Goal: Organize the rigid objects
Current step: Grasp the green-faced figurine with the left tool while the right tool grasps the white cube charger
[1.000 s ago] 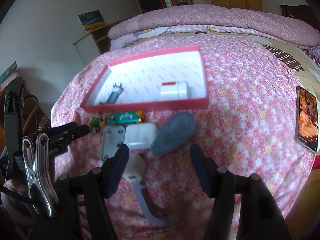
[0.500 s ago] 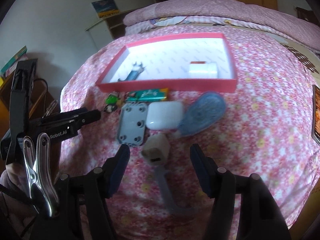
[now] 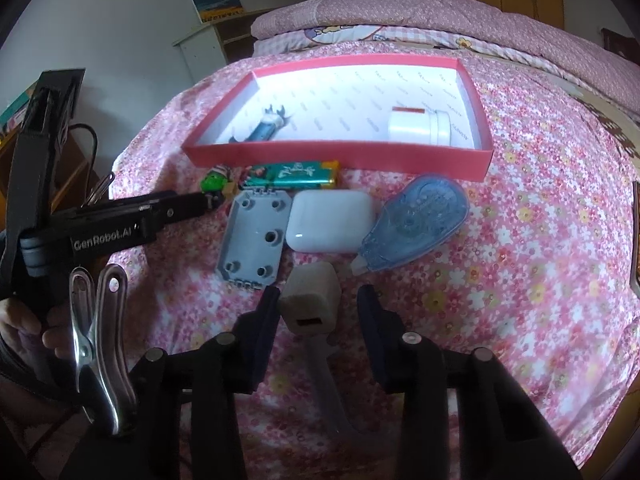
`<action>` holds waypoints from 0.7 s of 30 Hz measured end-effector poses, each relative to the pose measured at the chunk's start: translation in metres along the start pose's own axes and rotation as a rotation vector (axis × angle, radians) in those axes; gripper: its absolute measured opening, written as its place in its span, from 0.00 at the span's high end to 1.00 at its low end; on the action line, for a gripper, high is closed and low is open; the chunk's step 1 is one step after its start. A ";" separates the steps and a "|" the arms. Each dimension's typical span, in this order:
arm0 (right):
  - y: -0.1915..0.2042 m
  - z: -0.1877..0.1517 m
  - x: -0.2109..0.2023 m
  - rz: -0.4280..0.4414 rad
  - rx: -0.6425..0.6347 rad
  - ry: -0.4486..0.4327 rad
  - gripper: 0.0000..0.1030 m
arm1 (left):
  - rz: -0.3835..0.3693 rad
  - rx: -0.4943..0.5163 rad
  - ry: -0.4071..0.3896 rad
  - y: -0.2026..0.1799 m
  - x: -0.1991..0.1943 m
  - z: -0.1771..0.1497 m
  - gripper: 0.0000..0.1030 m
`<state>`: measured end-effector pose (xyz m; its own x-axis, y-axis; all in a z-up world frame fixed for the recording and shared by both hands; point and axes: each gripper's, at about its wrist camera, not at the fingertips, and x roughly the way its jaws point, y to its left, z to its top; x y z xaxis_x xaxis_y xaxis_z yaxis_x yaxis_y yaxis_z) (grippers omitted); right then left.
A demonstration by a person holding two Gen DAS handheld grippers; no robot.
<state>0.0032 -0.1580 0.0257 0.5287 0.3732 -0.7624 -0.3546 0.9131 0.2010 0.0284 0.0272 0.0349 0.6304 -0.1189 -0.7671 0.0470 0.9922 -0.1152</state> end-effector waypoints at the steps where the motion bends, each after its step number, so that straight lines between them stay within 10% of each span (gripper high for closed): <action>1: 0.000 -0.001 0.001 0.000 0.002 0.001 0.62 | 0.002 0.000 -0.006 -0.001 0.003 0.003 0.53; 21: -0.006 -0.005 0.007 0.025 0.028 0.004 0.62 | 0.032 -0.008 -0.024 0.008 0.018 0.005 0.62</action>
<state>0.0054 -0.1621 0.0158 0.5166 0.3954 -0.7595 -0.3458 0.9078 0.2374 0.0436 0.0329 0.0234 0.6499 -0.0863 -0.7551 0.0207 0.9952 -0.0959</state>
